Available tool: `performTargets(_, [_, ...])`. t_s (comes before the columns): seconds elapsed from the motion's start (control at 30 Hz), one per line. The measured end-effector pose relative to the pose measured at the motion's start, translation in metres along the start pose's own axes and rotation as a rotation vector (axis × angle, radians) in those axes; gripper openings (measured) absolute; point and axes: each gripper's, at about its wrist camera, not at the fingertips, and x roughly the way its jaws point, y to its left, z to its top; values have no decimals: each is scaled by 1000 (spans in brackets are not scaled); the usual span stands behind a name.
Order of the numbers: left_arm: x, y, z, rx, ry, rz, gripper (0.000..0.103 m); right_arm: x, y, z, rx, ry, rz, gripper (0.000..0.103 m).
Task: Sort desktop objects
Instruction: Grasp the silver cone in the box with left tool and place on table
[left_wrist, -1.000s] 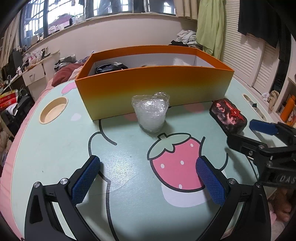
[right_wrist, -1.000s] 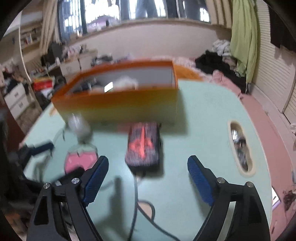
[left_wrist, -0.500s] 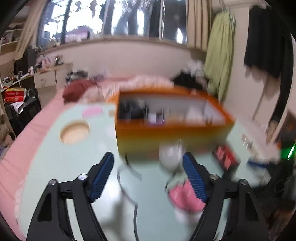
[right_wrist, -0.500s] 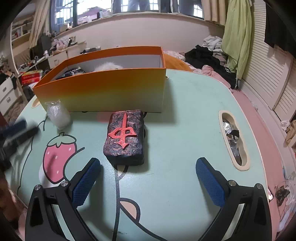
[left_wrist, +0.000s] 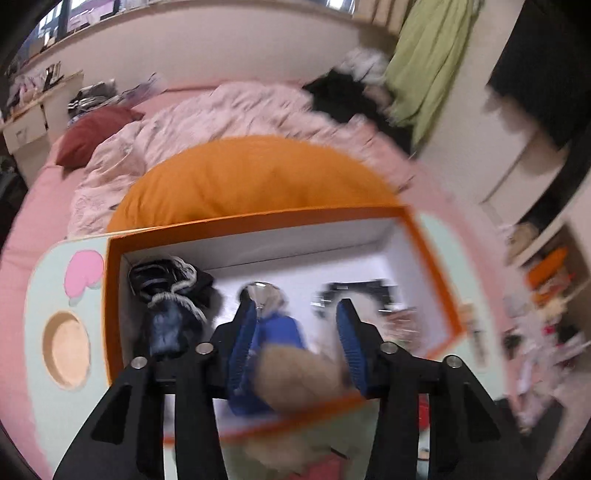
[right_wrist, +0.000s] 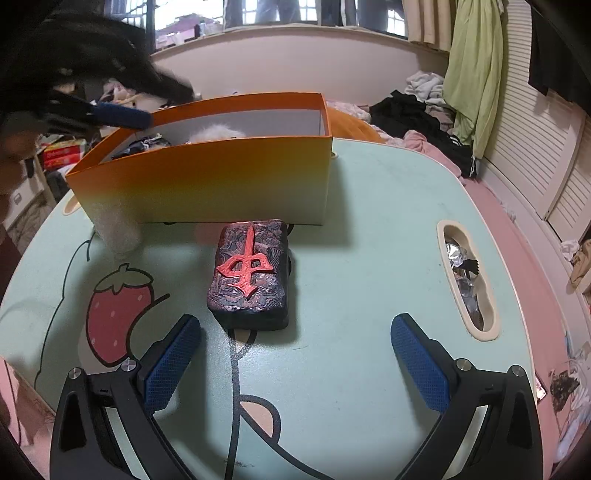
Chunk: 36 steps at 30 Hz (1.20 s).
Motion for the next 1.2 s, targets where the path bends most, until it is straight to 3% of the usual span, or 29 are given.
performTargets(0.1, [28,0,3,21,63,89,36,0,0,0,0,-1,0,103])
performTargets(0.17, [39,1,1,30,82,95,35,0,0,0,0,0,0,103])
performTargets(0.2, [43,4,1,9,86,91,29,0,0,0,-1,0,0,103])
performTargets(0.23, [45,7,2,-12,86,85,29,0,0,0,0,-1,1,103])
performTargets(0.37, [17,9,-5,-31,-35,-17,29,-1,1,0,0,-1,2,103])
performTargets(0.5, [-45,6,-32,6,-163,-102,29,-1,1,-1,0,-2,2,103])
performTargets(0.57, [-65,9,-54,1,-174,-162,29,-1,0,-1,0,-2,1,103])
performTargets(0.67, [-76,8,-99,-4,-113,-305,29,-1,0,-1,-1,-2,2,103])
performTargets(0.7, [-74,5,-106,3,-106,-322,29,-1,0,-1,-1,-2,2,103])
performTargets(0.83, [-42,-24,-122,84,-90,-230,29,-2,0,-1,-3,-3,3,103])
performTargets(0.97, [-22,-25,-126,56,-121,-197,30,-3,2,0,-3,-4,4,103])
performTargets(1.03, [-25,-23,-133,30,-159,-192,44,-3,2,0,-3,-4,2,103])
performTargets(1.07, [-29,-20,-135,24,-169,-196,61,-3,1,0,-3,-4,2,103])
performTargets(1.1, [-36,-18,-137,26,-188,-198,69,-3,1,0,-3,-5,3,103])
performTargets(1.2, [-56,-17,-147,88,-242,-155,73,-3,0,-1,-3,-5,4,103])
